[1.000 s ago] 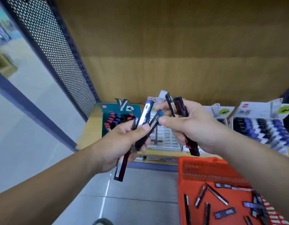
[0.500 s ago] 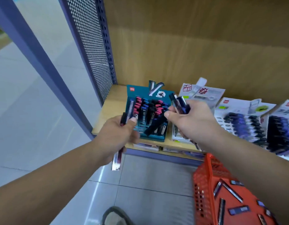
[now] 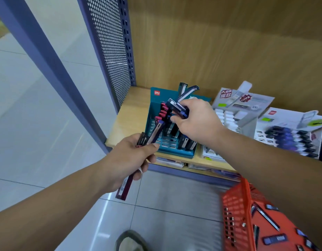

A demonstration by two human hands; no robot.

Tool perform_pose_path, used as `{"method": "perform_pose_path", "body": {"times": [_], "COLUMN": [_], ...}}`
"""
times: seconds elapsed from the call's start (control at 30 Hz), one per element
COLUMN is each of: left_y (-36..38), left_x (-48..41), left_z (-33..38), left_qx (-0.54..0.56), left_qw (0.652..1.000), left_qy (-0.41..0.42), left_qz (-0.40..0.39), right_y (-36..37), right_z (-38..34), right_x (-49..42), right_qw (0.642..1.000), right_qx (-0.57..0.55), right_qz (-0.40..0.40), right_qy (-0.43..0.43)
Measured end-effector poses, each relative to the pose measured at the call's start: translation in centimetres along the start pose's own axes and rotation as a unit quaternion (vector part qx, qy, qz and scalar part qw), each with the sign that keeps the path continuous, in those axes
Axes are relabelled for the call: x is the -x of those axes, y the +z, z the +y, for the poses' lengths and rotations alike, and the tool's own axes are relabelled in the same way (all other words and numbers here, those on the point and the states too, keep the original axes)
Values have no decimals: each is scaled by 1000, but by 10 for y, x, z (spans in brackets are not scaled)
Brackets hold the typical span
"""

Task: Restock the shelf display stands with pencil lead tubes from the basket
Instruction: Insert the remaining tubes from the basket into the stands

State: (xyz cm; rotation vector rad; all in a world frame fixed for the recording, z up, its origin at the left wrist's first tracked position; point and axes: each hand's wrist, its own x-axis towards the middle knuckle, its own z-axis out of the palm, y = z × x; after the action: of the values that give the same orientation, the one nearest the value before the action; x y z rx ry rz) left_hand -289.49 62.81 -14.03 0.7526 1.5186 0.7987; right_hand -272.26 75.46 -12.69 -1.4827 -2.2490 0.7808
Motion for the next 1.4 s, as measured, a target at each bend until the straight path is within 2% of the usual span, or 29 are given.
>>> {"method": "perform_pose_path", "body": {"times": [0.33, 0.73, 1.03, 1.4], "left_y": [-7, -10, -10, -9], "left_x": [-4, -3, -4, -8], "left_z": [-2, -3, -2, -6], "left_qx": [17, 13, 11, -3], "left_qw": [1000, 1000, 1000, 1000], "left_qy": [-6, -2, -2, -11], "left_qz": [8, 12, 19, 25], "right_y": [1, 5, 3, 4], "right_z": [-6, -20, -7, -6], "right_x": [-4, -2, -6, 2], "right_qw": [995, 972, 985, 983], "right_qx": [86, 218, 159, 163], "right_qz": [-55, -53, -10, -44], "right_qy": [-13, -73, -71, -69]}}
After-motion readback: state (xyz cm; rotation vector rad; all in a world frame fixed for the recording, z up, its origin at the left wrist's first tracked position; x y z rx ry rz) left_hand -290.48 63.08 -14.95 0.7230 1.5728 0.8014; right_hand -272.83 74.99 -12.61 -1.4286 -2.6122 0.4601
